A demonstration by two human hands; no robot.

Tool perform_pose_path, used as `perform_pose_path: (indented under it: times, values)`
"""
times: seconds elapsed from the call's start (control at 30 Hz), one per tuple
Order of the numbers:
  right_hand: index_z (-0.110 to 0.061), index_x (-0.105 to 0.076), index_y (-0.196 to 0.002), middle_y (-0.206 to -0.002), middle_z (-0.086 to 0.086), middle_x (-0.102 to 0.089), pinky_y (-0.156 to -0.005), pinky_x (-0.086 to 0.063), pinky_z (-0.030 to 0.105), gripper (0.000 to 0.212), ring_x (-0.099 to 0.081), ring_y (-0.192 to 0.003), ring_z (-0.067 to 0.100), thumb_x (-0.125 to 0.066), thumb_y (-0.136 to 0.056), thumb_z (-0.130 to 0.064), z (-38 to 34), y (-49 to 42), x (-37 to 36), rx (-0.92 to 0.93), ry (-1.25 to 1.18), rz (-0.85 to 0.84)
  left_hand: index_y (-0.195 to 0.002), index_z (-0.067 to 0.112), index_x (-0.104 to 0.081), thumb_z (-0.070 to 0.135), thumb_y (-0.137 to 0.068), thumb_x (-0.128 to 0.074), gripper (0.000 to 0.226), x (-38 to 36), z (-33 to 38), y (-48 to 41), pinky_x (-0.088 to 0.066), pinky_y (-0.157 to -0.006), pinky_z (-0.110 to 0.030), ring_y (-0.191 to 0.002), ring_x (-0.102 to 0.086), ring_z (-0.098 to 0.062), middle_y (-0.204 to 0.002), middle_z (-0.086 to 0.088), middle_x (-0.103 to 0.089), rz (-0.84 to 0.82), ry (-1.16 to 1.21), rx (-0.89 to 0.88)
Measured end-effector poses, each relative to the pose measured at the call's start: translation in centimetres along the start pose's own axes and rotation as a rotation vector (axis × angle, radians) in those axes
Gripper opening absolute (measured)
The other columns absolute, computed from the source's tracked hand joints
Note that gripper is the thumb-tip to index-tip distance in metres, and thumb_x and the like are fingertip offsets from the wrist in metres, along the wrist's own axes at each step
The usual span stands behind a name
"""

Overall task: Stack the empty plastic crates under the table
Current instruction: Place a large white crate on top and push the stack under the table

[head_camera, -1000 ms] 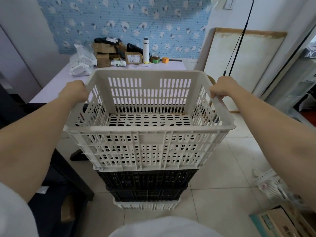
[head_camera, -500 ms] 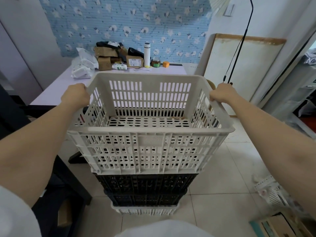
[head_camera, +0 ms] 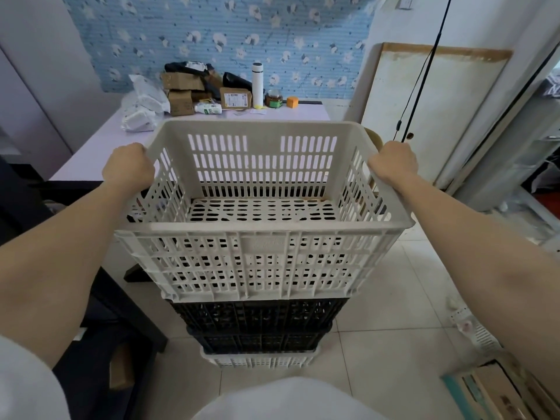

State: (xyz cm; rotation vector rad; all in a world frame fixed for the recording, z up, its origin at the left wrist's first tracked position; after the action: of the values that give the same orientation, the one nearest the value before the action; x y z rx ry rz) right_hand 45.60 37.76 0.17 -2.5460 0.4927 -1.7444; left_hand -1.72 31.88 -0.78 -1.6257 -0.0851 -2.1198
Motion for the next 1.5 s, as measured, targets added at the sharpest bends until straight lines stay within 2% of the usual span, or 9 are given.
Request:
perform_pose_path:
  times: [0.1,0.27,0.4,0.73,0.97,1.17,1.3,1.37,1.5]
  values:
    - [-0.01,-0.043,-0.056,-0.061,-0.001,-0.042,-0.055,-0.035,0.028,0.023,-0.043,-0.056,0.022,-0.051,-0.078,-0.014,-0.1,0.1,0.2,0.002,-0.003,0.021,-0.096,-0.006,-0.057,0.007,-0.09,-0.043,0.02,0.0,-0.3,0.2,-0.044,-0.072,-0.044,-0.085,-0.05,-0.038,-0.103,-0.028,-0.059,0.006,-0.01,-0.002]
    - [-0.008,-0.044,-0.059,-0.067,0.006,-0.048,-0.063,-0.037,0.03,0.022,-0.05,-0.072,0.03,-0.051,-0.078,-0.014,-0.5,0.1,0.7,0.016,0.004,0.05,-0.094,-0.007,-0.058,0.005,-0.088,-0.046,0.018,0.2,-0.5,0.4,-0.048,-0.083,-0.052,-0.1,-0.056,-0.047,-0.104,-0.031,-0.059,0.001,-0.035,-0.039]
    - [-0.008,-0.056,-0.081,-0.071,0.009,-0.051,-0.063,-0.038,0.03,0.008,-0.053,-0.074,0.031,-0.052,-0.079,-0.015,-0.3,0.1,0.5,0.024,0.017,0.065,-0.099,-0.009,-0.059,0.004,-0.089,-0.045,0.021,0.4,-0.2,0.7,-0.047,-0.084,-0.051,-0.103,-0.055,-0.048,-0.107,-0.033,-0.059,0.005,-0.049,-0.056]
    - [-0.005,-0.054,-0.07,-0.061,0.003,-0.044,-0.063,-0.038,0.03,0.016,-0.045,-0.057,0.023,-0.052,-0.08,-0.018,0.0,-0.1,0.0,-0.019,0.03,0.014,-0.117,-0.001,-0.059,0.009,-0.091,-0.043,0.032,0.4,-0.1,0.4,-0.046,-0.091,-0.049,-0.112,-0.053,-0.044,-0.122,-0.027,-0.058,-0.01,0.01,0.018]
    - [-0.014,-0.042,-0.06,-0.06,0.004,-0.042,-0.049,-0.031,0.024,0.026,-0.041,-0.054,0.022,-0.052,-0.079,-0.029,0.4,-0.2,-0.4,-0.019,-0.064,-0.072,-0.13,0.01,-0.053,0.022,-0.092,-0.044,0.041,0.5,-1.2,-0.1,-0.046,-0.093,-0.047,-0.113,-0.054,-0.043,-0.125,-0.023,-0.058,-0.036,0.074,0.065]
    - [-0.015,-0.057,-0.077,-0.07,0.004,-0.058,-0.053,-0.039,0.027,0.034,-0.055,-0.058,0.019,-0.048,-0.089,-0.045,1.4,2.3,0.1,-0.211,-0.467,-0.286,-0.114,0.005,-0.065,0.033,-0.093,-0.047,0.039,0.9,-2.5,0.1,-0.044,-0.095,-0.044,-0.115,-0.054,-0.041,-0.121,-0.02,-0.063,-0.047,0.165,0.079]
    - [-0.02,-0.058,-0.08,-0.072,0.003,-0.059,-0.055,-0.045,0.029,0.041,-0.056,-0.061,0.018,-0.037,-0.095,-0.051,2.4,4.4,0.1,-0.278,-0.659,-0.418,-0.086,0.003,-0.061,0.039,-0.097,-0.04,0.043,1.0,-3.1,1.1,-0.036,-0.077,-0.034,-0.093,-0.055,-0.037,-0.081,-0.019,-0.056,-0.137,0.254,0.134]
    - [-0.023,-0.058,-0.084,-0.072,0.0,-0.057,-0.055,-0.045,0.028,0.04,-0.054,-0.061,0.016,-0.032,-0.098,-0.051,3.0,5.1,-0.1,-0.288,-0.752,-0.455,-0.09,0.005,-0.057,0.041,-0.097,-0.037,0.042,0.9,-3.5,1.8,-0.035,-0.08,-0.032,-0.092,-0.049,-0.032,-0.092,-0.021,-0.056,-0.164,0.329,0.218]
    - [-0.017,-0.056,-0.088,-0.084,0.005,-0.056,-0.06,-0.043,0.029,0.027,-0.051,-0.066,0.017,-0.041,-0.099,-0.037,6.2,7.0,-2.1,-0.488,-0.852,-0.425,-0.129,-0.001,-0.054,0.049,-0.097,-0.027,0.065,0.7,-4.9,3.7,-0.038,-0.102,-0.041,-0.119,-0.051,-0.039,-0.138,-0.024,-0.049,-0.2,0.599,0.395]
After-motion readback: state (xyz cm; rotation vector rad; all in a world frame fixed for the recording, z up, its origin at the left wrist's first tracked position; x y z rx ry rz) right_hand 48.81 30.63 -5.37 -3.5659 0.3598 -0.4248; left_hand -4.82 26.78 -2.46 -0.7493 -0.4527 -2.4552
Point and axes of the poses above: each hand's wrist, its own y-axis away from the middle knuckle, its own x-axis out of the back of the hand, z = x × y, the point moved 4 cm from there along -y, towards the middle knuckle
